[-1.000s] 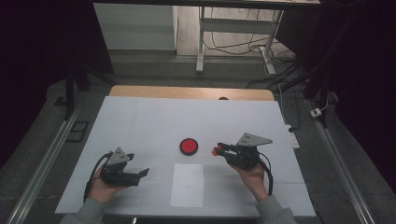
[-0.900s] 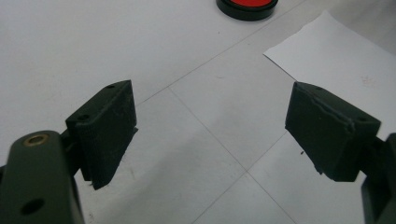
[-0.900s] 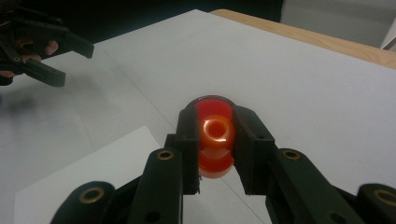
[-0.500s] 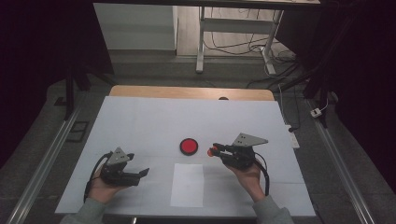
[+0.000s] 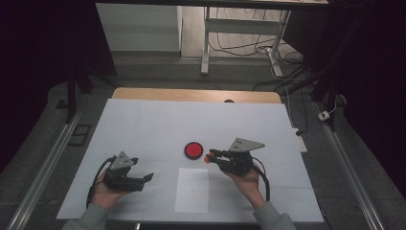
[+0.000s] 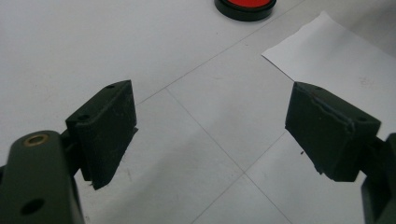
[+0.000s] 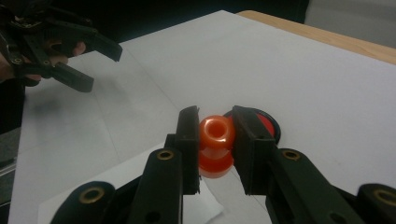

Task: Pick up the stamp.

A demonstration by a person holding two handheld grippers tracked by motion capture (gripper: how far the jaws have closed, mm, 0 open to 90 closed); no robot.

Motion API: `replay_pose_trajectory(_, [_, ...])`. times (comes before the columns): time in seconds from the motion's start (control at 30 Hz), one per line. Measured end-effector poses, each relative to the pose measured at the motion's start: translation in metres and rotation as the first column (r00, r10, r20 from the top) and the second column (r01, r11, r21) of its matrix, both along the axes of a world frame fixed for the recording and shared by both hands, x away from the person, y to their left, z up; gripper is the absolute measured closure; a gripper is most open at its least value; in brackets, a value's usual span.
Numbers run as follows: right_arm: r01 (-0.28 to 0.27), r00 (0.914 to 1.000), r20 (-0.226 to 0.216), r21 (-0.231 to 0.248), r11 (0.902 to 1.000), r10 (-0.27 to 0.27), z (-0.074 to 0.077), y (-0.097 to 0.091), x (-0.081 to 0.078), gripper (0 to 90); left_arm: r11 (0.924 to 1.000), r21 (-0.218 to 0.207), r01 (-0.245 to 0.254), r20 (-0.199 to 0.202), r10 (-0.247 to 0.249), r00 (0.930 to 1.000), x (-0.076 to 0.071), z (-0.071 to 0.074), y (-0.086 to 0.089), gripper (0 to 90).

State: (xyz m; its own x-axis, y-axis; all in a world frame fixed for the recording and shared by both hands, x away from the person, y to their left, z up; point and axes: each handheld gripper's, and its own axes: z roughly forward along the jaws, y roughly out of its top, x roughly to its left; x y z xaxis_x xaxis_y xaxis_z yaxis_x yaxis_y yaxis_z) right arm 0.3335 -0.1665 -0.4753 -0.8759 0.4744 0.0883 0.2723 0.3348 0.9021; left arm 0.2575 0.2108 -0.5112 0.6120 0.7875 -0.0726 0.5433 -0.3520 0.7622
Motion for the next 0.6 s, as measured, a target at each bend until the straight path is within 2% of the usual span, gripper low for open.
replay_pose_trajectory(0.6, [-0.083,0.9965,-0.006,-0.006,0.9965,0.083,-0.004,0.035,-0.006,72.8,1.0,0.001,-0.002,0.001,0.002,1.0,0.0,0.0,0.0,17.1])
